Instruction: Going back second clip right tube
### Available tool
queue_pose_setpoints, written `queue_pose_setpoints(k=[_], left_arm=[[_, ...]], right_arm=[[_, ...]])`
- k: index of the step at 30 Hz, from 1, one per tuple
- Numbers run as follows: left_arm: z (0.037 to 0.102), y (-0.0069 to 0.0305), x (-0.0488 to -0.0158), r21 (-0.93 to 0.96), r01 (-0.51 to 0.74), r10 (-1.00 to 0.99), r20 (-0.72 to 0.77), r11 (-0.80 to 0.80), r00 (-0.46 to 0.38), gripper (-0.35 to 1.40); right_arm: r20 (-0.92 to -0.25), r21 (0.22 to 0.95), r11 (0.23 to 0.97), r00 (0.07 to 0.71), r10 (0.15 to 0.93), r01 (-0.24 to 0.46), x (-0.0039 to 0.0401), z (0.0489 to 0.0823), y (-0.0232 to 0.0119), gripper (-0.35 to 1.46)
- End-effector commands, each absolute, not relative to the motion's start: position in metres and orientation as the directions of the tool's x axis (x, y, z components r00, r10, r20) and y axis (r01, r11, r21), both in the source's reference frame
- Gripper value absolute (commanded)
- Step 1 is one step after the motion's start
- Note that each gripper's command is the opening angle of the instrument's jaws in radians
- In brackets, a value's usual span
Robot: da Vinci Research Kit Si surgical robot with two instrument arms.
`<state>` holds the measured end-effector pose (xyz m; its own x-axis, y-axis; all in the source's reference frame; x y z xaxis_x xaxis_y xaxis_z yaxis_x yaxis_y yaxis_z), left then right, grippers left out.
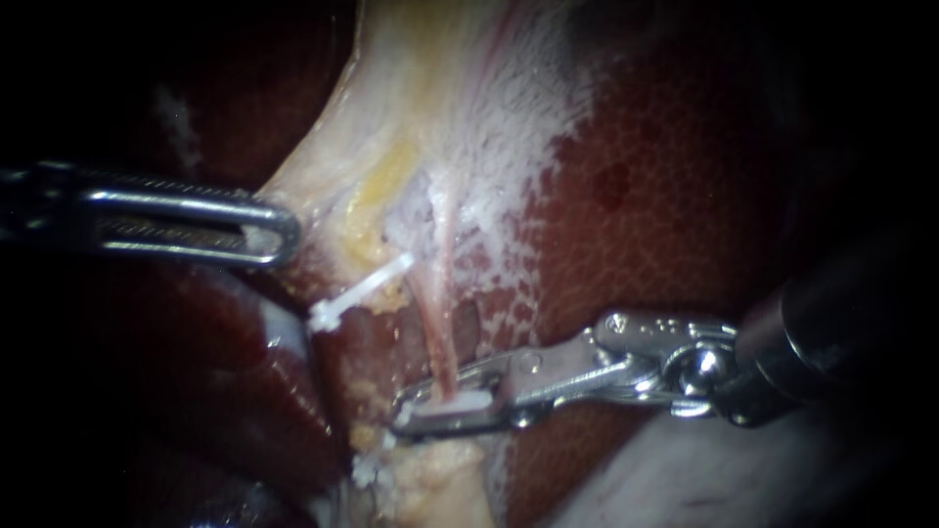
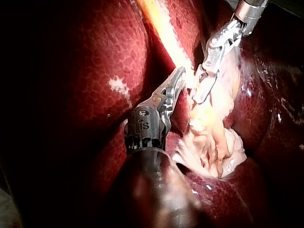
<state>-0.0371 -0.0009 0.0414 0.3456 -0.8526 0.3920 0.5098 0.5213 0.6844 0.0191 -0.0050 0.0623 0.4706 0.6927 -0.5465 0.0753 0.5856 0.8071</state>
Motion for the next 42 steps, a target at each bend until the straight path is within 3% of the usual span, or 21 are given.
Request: queue_pose_setpoints(k=[1,12,16,23,34,42], left_arm=[[0.0414,-0.0009,-0.0371,0.684,0.510,-0.853,0.392,0.521,0.346,-0.32],[0.0414,-0.0009,-0.0371,0.684,0.510,-0.853,0.392,0.521,0.346,-0.32],[0.0414,-0.0009,-0.0371,0.684,0.510,-0.853,0.392,0.521,0.346,-0.32],[0.0414,-0.0009,-0.0370,0.684,0.509,-0.852,0.392,0.522,0.346,-0.32],[0.0414,-0.0010,-0.0369,0.684,0.509,-0.852,0.392,0.522,0.346,-0.32],[0.0414,-0.0010,-0.0368,0.685,0.508,-0.852,0.392,0.522,0.347,-0.32]], right_arm=[[-0.546,0.807,0.585,0.470,0.693,0.075,0.0191,0.0623,-0.0050,-0.35],[-0.548,0.808,0.584,0.466,0.695,0.078,0.0191,0.0623,-0.0051,-0.35],[-0.564,0.799,0.593,0.456,0.688,0.095,0.0191,0.0622,-0.0052,0.02],[-0.630,0.747,0.655,0.440,0.640,0.117,0.0193,0.0621,-0.0052,0.36],[-0.727,0.651,0.742,0.413,0.548,0.159,0.0195,0.0621,-0.0053,0.55],[-0.752,0.607,0.789,0.388,0.534,0.092,0.0176,0.0616,-0.0045,0.60]])
